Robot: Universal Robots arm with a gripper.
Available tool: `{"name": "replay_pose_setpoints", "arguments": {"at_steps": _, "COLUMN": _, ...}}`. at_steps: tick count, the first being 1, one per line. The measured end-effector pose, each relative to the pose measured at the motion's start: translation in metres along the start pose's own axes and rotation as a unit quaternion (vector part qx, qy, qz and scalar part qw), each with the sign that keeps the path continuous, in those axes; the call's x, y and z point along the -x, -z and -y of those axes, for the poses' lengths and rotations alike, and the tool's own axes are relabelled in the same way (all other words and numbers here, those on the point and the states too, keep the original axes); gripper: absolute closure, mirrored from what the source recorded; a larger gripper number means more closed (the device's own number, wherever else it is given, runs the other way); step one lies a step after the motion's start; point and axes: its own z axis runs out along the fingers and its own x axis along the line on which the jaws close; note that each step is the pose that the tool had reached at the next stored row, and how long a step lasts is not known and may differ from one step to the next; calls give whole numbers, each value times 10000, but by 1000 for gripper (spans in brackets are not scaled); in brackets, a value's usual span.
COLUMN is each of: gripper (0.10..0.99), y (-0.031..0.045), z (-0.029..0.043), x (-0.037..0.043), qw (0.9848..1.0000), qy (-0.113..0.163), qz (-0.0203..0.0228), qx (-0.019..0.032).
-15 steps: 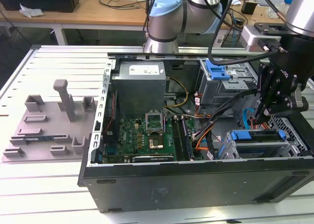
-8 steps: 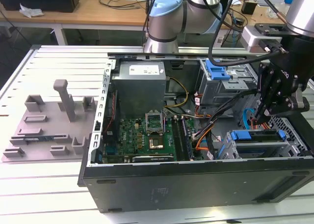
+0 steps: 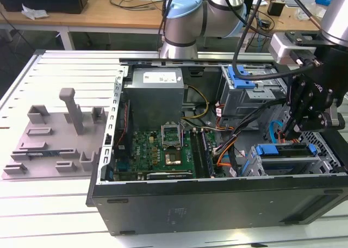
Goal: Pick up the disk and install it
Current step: 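Insert the second disk wire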
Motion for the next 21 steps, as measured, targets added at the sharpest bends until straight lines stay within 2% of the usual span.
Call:
{"name": "replay_pose_setpoints", "arguments": {"at_steps": 6, "gripper": 925, "y": -5, "z": 0, "x": -6, "qw": 10000, "qy": 13, "qz": 20, "qx": 1}}
{"name": "replay_pose_setpoints", "arguments": {"at_steps": 7, "gripper": 925, "y": -6, "z": 0, "x": -7, "qw": 10000, "qy": 13, "qz": 31, "qx": 2}}
{"name": "replay_pose_setpoints", "arguments": {"at_steps": 9, "gripper": 925, "y": -10, "z": 1, "x": -11, "qw": 10000, "qy": 12, "qz": 85, "qx": 7}}
{"name": "replay_pose_setpoints", "arguments": {"at_steps": 21, "gripper": 925, "y": -32, "z": 4, "x": -51, "qw": 10000, "qy": 12, "qz": 89, "qx": 7}}
